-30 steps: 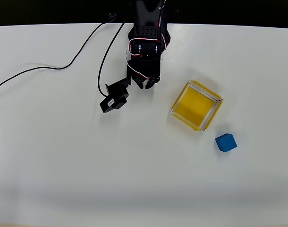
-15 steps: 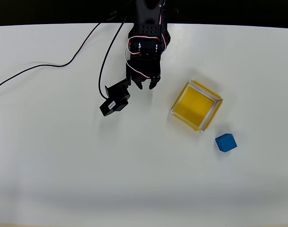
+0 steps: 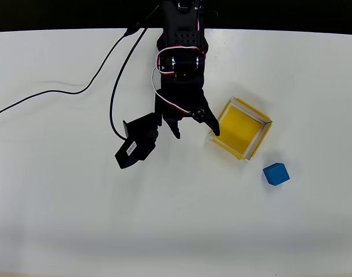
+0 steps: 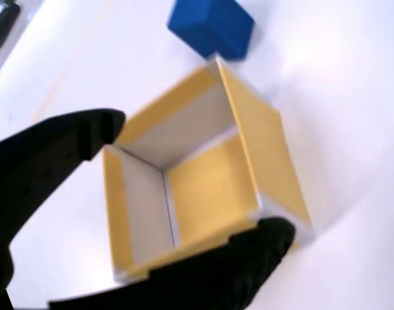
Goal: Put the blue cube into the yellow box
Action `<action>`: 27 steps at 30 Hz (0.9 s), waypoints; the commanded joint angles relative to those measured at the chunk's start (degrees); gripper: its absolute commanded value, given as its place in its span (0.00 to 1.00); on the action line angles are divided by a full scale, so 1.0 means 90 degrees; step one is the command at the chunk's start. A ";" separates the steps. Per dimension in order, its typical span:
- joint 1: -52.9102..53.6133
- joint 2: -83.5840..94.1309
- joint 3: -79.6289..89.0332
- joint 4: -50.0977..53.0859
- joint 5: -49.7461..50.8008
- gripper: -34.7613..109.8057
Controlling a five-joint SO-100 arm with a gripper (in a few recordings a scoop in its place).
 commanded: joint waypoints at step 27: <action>-0.2920 -0.5986 -0.5098 -0.1650 0.0850 0.60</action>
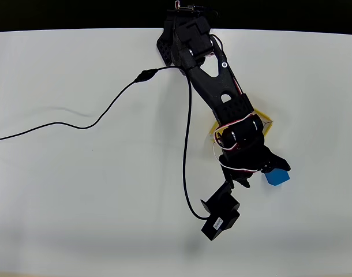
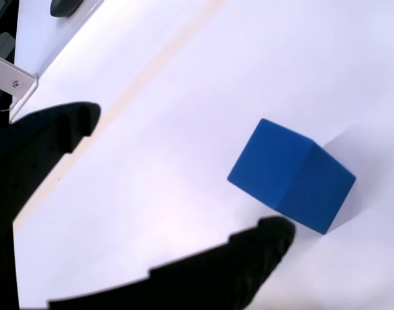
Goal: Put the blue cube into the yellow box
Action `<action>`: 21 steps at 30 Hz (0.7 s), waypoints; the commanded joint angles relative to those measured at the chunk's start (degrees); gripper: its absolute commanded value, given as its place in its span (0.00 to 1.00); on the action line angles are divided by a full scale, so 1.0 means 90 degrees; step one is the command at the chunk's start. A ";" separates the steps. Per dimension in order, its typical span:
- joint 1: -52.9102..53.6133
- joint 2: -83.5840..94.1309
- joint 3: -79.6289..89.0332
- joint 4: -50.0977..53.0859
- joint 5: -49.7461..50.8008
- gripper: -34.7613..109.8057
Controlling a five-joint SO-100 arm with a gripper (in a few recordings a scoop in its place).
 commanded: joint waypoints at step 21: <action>-0.0693 -0.2100 -0.1855 -0.0645 0.0322 0.59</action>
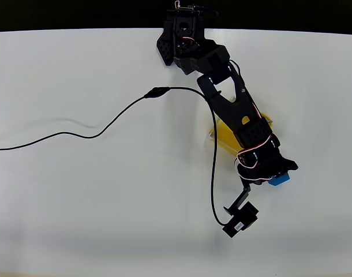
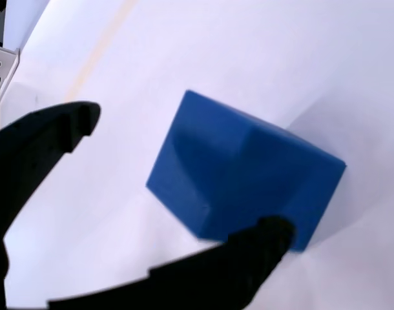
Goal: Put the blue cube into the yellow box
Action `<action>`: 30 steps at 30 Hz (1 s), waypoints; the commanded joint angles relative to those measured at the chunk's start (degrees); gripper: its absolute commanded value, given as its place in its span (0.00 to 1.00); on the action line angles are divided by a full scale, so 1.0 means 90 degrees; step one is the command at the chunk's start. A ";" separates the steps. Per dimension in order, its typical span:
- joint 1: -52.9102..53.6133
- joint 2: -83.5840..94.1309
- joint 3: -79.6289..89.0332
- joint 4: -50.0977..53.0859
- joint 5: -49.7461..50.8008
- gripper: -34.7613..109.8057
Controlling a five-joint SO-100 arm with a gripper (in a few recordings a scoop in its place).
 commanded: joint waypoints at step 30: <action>-0.0420 -0.0713 -0.1328 -0.0313 0.0127 0.48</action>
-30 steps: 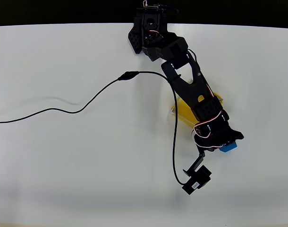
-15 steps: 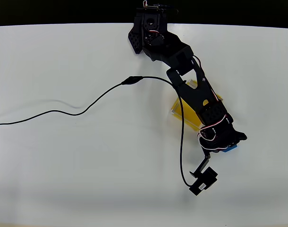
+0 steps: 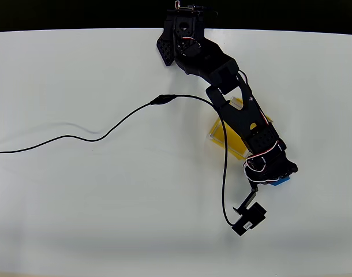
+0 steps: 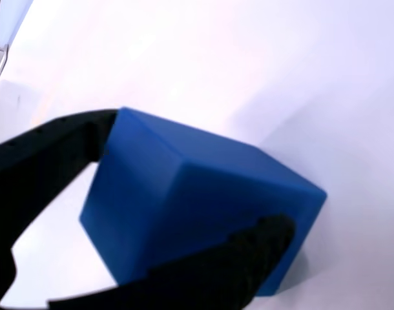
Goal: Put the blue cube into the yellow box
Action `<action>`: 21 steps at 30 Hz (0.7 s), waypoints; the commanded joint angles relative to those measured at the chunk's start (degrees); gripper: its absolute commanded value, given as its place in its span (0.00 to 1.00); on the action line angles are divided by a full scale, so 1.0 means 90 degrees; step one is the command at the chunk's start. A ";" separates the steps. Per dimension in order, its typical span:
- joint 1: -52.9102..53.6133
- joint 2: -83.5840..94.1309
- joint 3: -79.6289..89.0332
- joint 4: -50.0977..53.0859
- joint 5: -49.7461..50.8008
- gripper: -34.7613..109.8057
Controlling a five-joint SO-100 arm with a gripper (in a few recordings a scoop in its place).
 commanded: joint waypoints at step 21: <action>0.0029 0.0723 -0.0684 0.0264 -0.0605 0.37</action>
